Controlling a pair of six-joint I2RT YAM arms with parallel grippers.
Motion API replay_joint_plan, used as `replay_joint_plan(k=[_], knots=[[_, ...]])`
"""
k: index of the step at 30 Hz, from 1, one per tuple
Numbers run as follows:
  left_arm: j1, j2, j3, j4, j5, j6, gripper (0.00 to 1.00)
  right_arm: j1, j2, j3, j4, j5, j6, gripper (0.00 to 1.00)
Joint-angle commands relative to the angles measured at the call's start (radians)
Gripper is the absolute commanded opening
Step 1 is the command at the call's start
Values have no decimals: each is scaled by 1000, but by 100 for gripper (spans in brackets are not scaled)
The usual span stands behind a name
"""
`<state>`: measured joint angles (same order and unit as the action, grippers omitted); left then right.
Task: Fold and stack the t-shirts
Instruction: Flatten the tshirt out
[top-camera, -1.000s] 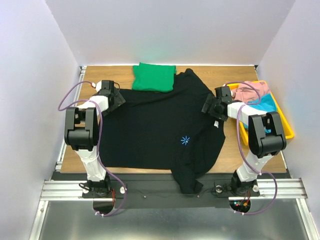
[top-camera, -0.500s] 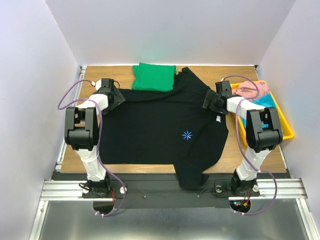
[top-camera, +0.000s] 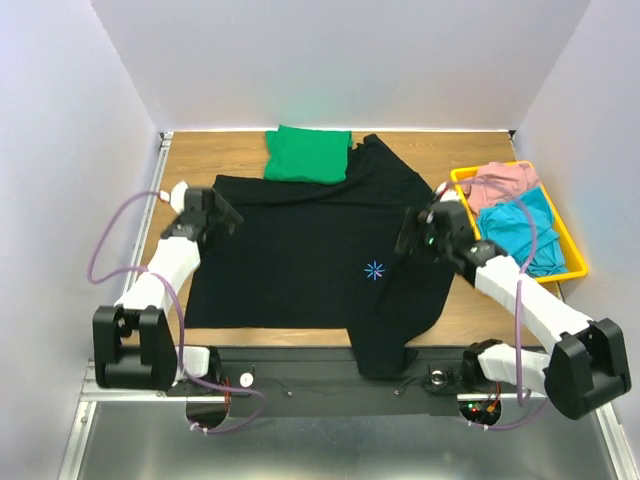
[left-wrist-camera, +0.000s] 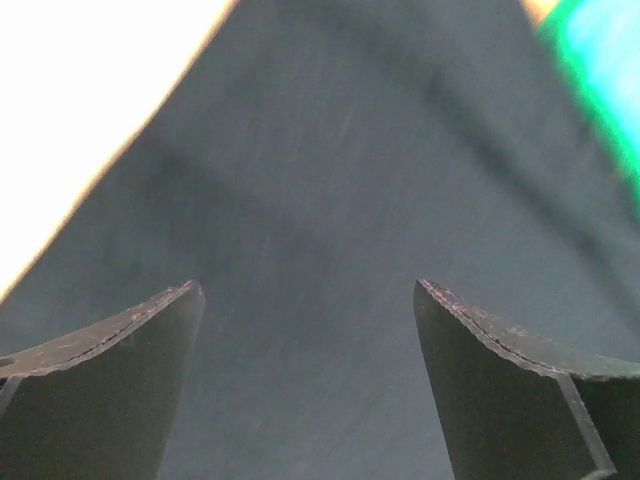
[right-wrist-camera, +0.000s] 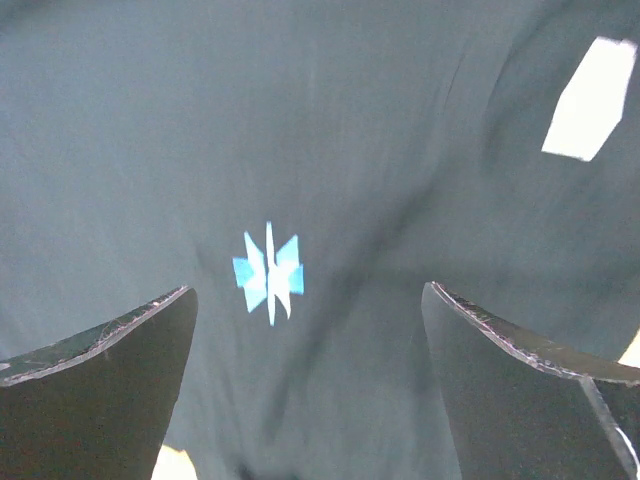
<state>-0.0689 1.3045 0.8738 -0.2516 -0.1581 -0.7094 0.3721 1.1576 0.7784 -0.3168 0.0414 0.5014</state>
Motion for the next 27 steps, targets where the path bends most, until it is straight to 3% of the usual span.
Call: replay_joint_plan(k=[1,5,10,14,22,27], knots=[[-68,-144,-163,-41,35,-82,98,146,-32,-111,-120,-31,168,100],[-88,-240,-260,-58,55,-99,99,286,-10,-168,-194,37,288,100],[-89,-300,-349,-34,-24,-134,99,303,28,-248,-205,81,411,100],[-88,-254,-383,26,-18,-134,98,300,42,-272,-215,166,485,100],[-80,-53,-369,14,-66,-136,98,240,85,-219,-273,244,451,100],[-62,-76,-377,9,-80,-139,98,238,25,-91,-399,309,340,100]])
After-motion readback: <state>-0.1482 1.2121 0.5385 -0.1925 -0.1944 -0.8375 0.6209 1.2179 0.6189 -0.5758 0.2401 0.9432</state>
